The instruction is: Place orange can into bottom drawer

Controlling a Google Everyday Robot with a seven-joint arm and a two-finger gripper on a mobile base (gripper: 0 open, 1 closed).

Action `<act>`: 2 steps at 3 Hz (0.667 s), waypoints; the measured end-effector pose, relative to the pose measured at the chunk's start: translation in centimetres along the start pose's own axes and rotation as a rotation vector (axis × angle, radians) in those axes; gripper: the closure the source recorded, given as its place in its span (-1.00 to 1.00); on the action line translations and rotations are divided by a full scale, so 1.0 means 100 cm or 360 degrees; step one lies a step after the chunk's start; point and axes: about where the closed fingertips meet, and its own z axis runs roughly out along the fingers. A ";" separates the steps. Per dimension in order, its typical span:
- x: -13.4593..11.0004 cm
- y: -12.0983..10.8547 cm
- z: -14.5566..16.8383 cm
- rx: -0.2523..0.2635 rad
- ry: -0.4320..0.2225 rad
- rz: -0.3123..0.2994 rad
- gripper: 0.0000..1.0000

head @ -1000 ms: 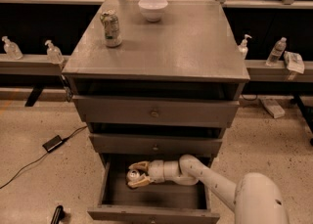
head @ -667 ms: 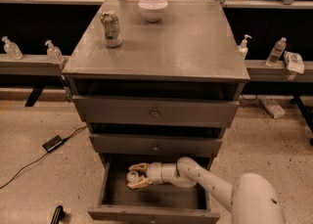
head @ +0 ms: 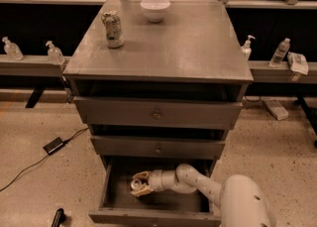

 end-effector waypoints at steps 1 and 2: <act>0.021 0.000 0.006 -0.0029 -0.0007 0.0001 -0.28; 0.025 -0.004 0.003 0.0004 -0.0088 -0.0014 -0.77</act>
Offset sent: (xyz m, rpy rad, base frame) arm 0.0120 -0.0191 -0.0205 0.1225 -0.0594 -0.0250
